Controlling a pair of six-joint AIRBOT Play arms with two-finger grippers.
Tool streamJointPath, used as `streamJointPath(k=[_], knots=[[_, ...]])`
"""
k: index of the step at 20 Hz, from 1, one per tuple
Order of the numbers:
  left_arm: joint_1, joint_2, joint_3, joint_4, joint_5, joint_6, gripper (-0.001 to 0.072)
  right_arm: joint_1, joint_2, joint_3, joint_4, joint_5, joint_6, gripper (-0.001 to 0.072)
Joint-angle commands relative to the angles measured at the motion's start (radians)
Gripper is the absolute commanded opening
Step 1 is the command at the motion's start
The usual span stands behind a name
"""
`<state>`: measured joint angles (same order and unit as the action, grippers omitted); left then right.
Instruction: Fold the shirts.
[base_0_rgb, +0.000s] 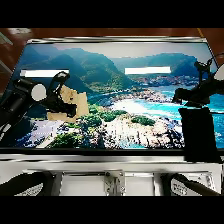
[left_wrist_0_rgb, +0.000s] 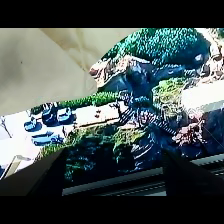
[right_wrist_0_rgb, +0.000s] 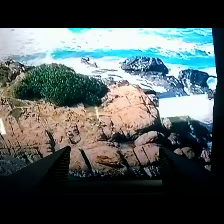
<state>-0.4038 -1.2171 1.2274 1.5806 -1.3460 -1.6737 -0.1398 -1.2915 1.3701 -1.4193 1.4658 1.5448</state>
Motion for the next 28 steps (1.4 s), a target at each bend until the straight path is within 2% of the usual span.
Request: streamJointPath(k=[1,16,19,22,24,25,28], knots=[[0.0,0.001,0.0,0.0,0.0,0.0,0.0697,0.0,0.0,0.001,0.0,0.0,0.0,0.0675],[0.0,0.001,0.0,0.0,0.0,0.001,0.0697,0.0,0.0,0.001,0.001,-0.023,0.006,0.0675],[-0.001,-0.005,-0.001,-0.007,0.127,-0.001,0.0697,0.0,0.0,0.001,0.031,-0.033,0.03,0.0675],[0.003,-0.029,0.001,0.016,0.189,-0.006,0.0697,0.0,0.0,0.001,0.017,-0.039,0.023,0.0674],[0.061,-0.07,0.03,0.156,0.178,-0.109,0.0713,0.0,0.0,0.001,-0.009,-0.053,-0.009,0.0675],[0.12,-0.097,0.054,0.176,0.174,-0.122,0.0714,0.0,0.0,0.001,-0.013,-0.065,-0.023,0.0674],[0.33,-0.193,0.148,0.102,0.145,-0.123,0.0715,0.0,0.0,0.001,-0.021,-0.114,-0.046,0.0675]])
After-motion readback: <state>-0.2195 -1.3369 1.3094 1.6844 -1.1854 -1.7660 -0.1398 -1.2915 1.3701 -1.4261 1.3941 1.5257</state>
